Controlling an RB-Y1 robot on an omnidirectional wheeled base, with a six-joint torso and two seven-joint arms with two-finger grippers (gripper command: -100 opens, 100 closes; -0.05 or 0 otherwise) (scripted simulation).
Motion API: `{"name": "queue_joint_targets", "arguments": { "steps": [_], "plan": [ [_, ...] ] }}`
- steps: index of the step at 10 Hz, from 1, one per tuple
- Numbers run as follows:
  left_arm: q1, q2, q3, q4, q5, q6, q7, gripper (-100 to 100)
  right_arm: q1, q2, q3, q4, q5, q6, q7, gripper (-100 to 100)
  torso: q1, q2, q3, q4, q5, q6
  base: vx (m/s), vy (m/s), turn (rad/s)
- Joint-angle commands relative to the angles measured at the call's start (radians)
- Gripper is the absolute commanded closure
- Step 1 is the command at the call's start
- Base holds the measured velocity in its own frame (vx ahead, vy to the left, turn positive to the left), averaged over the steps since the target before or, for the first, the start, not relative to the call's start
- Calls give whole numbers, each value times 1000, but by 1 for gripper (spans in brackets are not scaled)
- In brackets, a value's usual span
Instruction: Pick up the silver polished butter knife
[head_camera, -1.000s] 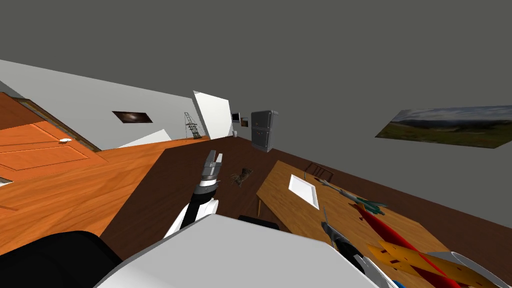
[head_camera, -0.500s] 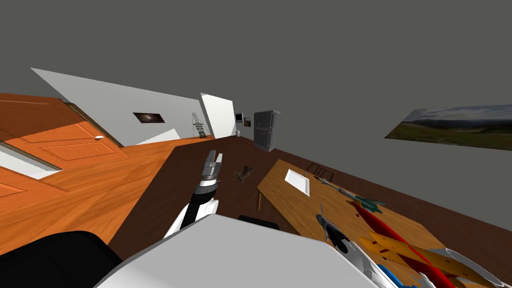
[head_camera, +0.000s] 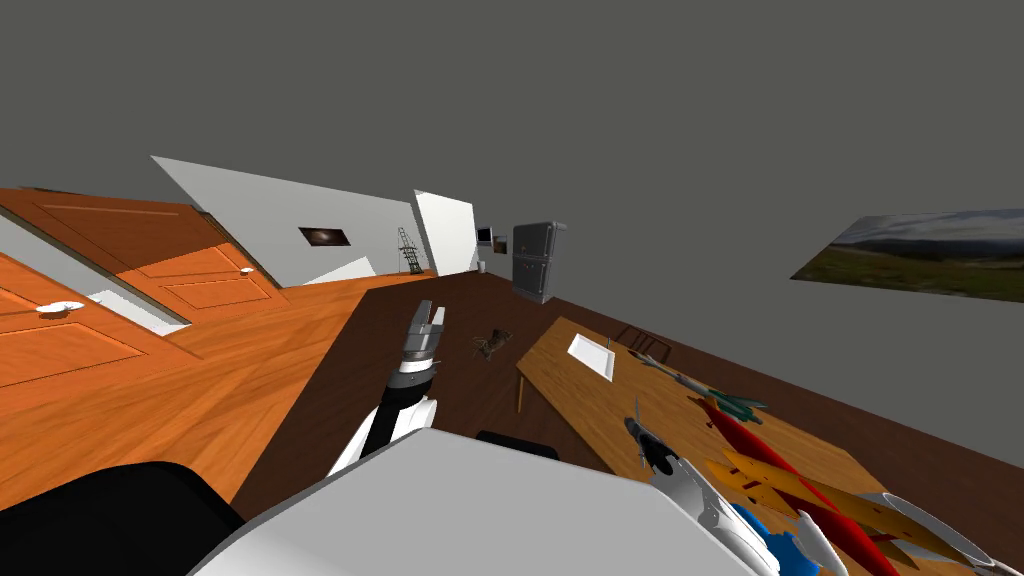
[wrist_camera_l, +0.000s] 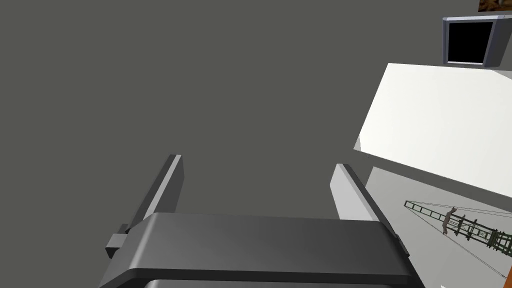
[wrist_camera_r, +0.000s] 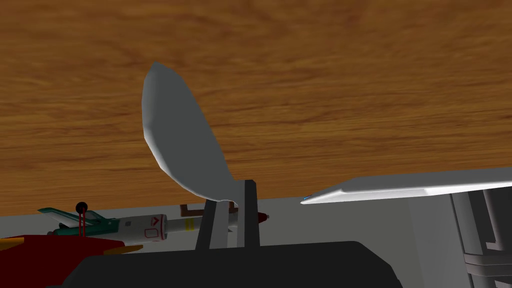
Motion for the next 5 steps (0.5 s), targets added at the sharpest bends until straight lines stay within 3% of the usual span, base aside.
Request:
{"name": "queue_joint_targets", "arguments": {
  "steps": [1,2,3,4,5],
  "plan": [
    [0,0,0,0,0,0,0,0,-25,9,14,-8,-39,50,23,100,0,0,0,0,0,0,-122,-48,147],
    [0,0,0,0,0,0,0,0,-25,9,14,-8,-39,61,23,100,0,0,0,0,0,-1,-97,-30,71],
    [0,0,0,0,0,0,0,0,-46,15,32,-20,-78,96,40,100,0,-1,-1,0,0,1,-131,-34,119],
    [0,0,0,0,0,0,0,0,-28,7,35,-31,-72,82,31,100,0,0,0,0,0,0,-67,-19,47],
    [0,0,0,0,0,0,0,0,-30,7,39,-35,-77,91,34,0,1,-3,-2,-1,0,1,-10,-2,-10]
  ]
}}
